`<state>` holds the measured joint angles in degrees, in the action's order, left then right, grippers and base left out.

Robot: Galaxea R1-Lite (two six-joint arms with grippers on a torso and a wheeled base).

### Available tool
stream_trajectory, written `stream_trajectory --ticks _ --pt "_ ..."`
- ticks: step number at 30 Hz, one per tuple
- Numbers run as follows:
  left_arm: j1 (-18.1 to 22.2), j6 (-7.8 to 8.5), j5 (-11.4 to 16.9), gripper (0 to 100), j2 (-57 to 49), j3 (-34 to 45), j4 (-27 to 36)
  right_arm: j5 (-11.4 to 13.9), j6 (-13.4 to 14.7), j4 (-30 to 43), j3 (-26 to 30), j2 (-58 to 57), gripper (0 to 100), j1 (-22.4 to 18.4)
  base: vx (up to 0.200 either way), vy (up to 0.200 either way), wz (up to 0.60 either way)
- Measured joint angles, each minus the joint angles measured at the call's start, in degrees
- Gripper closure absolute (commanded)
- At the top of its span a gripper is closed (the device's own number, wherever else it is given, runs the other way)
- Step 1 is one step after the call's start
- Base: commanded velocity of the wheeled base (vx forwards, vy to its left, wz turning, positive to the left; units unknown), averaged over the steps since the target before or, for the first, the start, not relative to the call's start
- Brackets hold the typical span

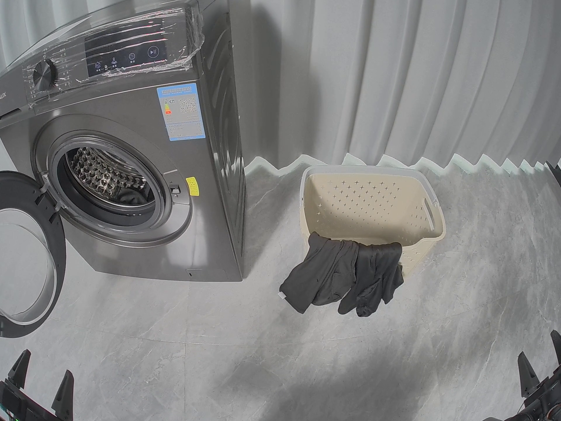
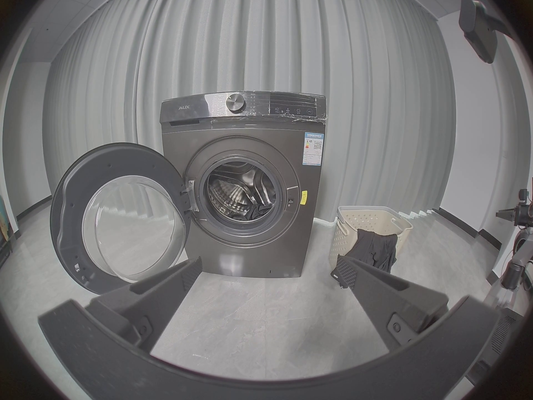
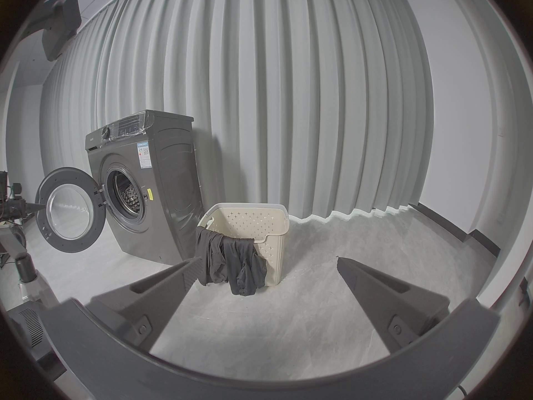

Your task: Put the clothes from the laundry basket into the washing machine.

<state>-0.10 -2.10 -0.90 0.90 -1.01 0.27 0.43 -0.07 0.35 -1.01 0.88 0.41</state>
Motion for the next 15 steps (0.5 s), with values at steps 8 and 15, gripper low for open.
stream_trajectory --ticks 8,15 --pt "0.0 -0.06 0.2 0 0.0 0.0 0.0 0.0 0.0 0.0 0.0 0.0 0 0.0 0.075 0.000 0.00" --pt "-0.1 0.22 0.7 0 0.0 0.0 0.0 0.0 0.0 0.0 0.0 0.0 0 0.0 0.086 0.000 0.00"
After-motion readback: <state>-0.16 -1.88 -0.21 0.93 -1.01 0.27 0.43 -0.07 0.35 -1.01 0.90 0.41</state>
